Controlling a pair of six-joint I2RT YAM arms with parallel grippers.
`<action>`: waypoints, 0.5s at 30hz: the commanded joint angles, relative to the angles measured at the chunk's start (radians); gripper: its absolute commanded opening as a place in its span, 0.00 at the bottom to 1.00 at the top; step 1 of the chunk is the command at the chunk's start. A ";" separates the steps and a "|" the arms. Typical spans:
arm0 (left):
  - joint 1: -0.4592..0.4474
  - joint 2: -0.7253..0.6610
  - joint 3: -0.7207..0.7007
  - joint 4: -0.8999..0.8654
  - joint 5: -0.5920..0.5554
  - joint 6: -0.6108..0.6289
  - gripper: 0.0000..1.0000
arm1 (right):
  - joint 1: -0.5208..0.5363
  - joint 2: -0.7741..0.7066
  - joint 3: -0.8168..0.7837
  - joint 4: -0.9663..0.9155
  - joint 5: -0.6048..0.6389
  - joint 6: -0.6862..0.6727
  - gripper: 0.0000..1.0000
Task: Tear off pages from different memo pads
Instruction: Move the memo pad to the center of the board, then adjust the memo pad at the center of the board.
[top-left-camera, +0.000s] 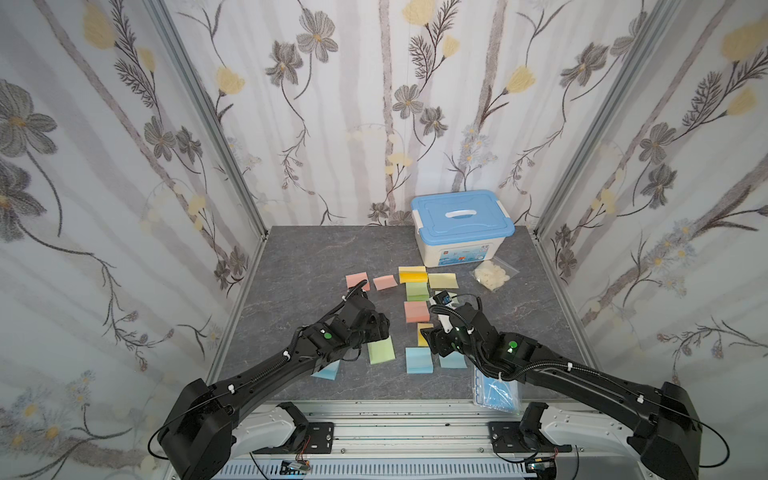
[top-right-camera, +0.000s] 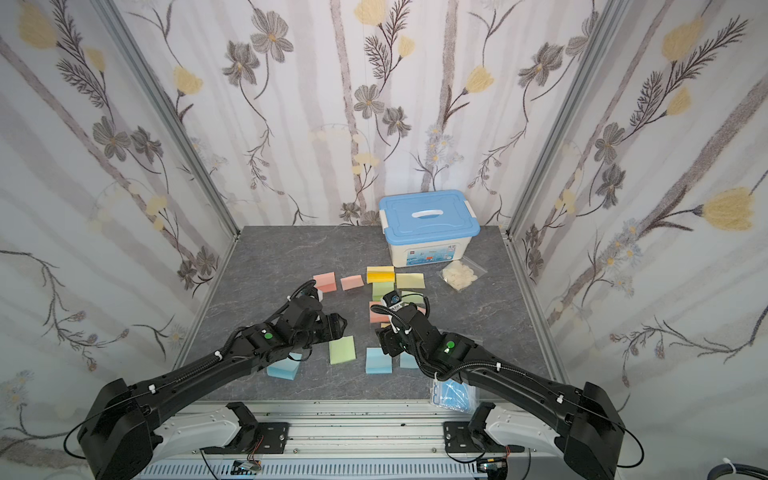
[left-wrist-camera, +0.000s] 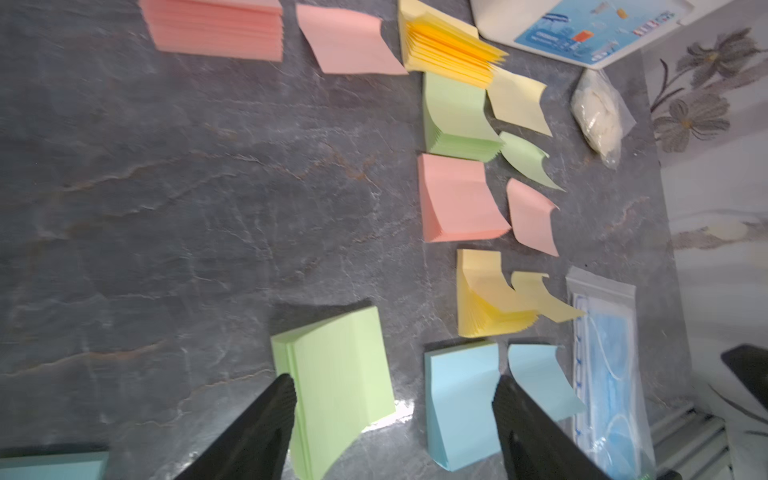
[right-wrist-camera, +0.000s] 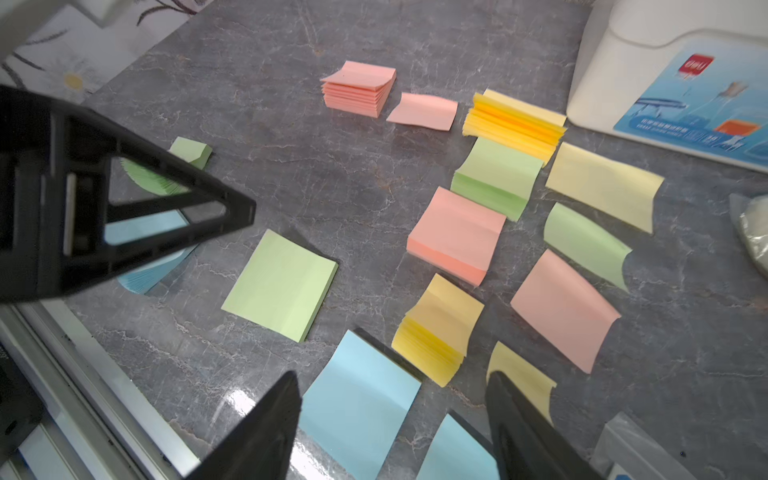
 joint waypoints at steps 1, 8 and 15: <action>0.077 0.017 0.010 -0.066 -0.004 0.086 0.71 | 0.061 0.083 0.011 -0.011 -0.086 0.114 0.62; 0.219 0.050 -0.014 0.003 0.079 0.108 0.70 | 0.240 0.340 0.082 0.051 -0.063 0.180 0.54; 0.257 0.066 -0.037 0.033 0.093 0.124 0.70 | 0.250 0.528 0.155 0.042 -0.049 0.181 0.35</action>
